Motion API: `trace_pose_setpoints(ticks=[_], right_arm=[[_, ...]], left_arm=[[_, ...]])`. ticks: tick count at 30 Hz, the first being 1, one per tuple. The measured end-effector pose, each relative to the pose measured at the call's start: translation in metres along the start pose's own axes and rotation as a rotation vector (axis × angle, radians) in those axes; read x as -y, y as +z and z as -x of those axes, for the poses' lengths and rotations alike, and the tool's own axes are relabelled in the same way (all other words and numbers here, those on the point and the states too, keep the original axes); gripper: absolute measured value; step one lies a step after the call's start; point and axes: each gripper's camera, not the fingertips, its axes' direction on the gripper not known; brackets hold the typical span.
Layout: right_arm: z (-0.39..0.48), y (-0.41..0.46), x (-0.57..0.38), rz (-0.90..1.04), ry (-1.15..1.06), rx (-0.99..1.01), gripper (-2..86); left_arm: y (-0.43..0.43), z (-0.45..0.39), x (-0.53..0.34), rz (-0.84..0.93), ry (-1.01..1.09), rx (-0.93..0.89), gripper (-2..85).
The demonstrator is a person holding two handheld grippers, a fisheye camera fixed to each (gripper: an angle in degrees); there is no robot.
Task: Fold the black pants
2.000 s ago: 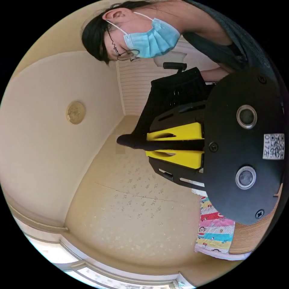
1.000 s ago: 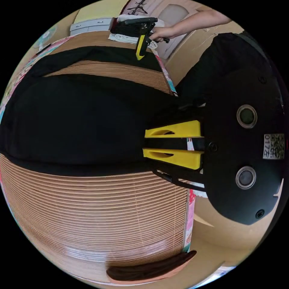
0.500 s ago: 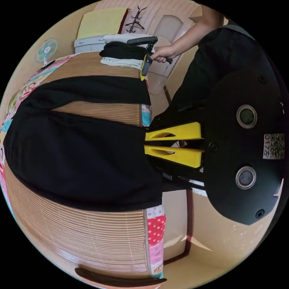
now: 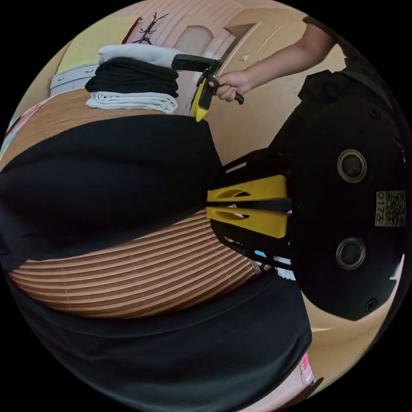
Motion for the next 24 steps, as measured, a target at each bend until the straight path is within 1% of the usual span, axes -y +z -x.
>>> trace_pose_setpoints(ticks=[1,2,3,4,5,6,7,9,10,12,13,14,15,16,18,20,21,23,24], right_arm=[[-0.015,-0.013,-0.010,-0.019,0.092,-0.068,4.6],[-0.020,-0.018,-0.015,-0.019,0.129,-0.115,4.3],[-0.026,-0.025,-0.021,0.008,0.195,-0.204,3.2],[-0.027,-0.029,-0.024,0.065,0.286,-0.363,2.3],[-0.024,-0.031,-0.025,0.091,0.319,-0.442,2.0],[-0.009,-0.036,-0.026,0.109,0.281,-0.516,1.6],[0.014,-0.040,-0.026,0.103,0.170,-0.477,1.4],[0.041,-0.044,-0.026,0.101,0.041,-0.390,1.6],[0.052,-0.044,-0.024,0.115,0.014,-0.394,2.0],[0.054,-0.042,-0.020,0.131,0.029,-0.443,3.2],[0.049,-0.040,-0.016,0.123,0.055,-0.436,5.4],[0.045,-0.039,-0.014,0.113,0.071,-0.412,7.1],[0.033,-0.035,-0.010,0.107,0.108,-0.332,10.7],[0.018,-0.029,-0.007,0.118,0.144,-0.239,14.4],[-0.002,-0.019,-0.006,0.140,0.192,-0.142,14.3],[-0.007,-0.018,-0.011,0.147,0.229,-0.181,10.2],[-0.002,-0.024,-0.017,0.140,0.203,-0.189,7.9],[0.016,-0.036,-0.029,0.134,0.123,-0.115,5.7],[0.034,-0.046,-0.037,0.135,0.043,-0.048,4.8]], left_arm=[[-0.002,0.005,-0.015,-0.025,0.020,-0.071,1.2],[-0.002,0.013,-0.028,-0.028,0.009,-0.135,0.8],[0.000,0.016,-0.033,-0.017,0.008,-0.173,0.8],[0.007,0.020,-0.044,0.020,-0.006,-0.202,0.6],[0.009,0.022,-0.054,0.041,-0.043,-0.159,0.7],[0.008,0.023,-0.060,0.041,-0.070,-0.127,0.7],[0.002,0.026,-0.068,0.033,-0.134,-0.078,1.2],[-0.011,0.027,-0.080,0.016,-0.198,-0.042,2.7],[-0.018,0.025,-0.086,0.013,-0.226,0.000,4.1],[-0.026,0.022,-0.094,0.019,-0.227,0.057,6.1],[-0.029,0.022,-0.099,0.020,-0.218,0.087,7.0],[-0.030,0.023,-0.104,0.029,-0.219,0.105,7.3],[-0.029,0.025,-0.106,0.037,-0.223,0.105,7.4],[-0.030,0.029,-0.110,0.050,-0.238,0.087,7.4],[-0.034,0.033,-0.118,0.030,-0.257,0.035,7.5],[-0.045,0.032,-0.129,-0.017,-0.261,-0.006,7.5],[-0.048,0.031,-0.131,-0.027,-0.259,-0.015,7.5],[-0.064,0.021,-0.139,-0.086,-0.265,-0.121,7.8],[-0.068,0.017,-0.141,-0.106,-0.260,-0.162,7.9]])
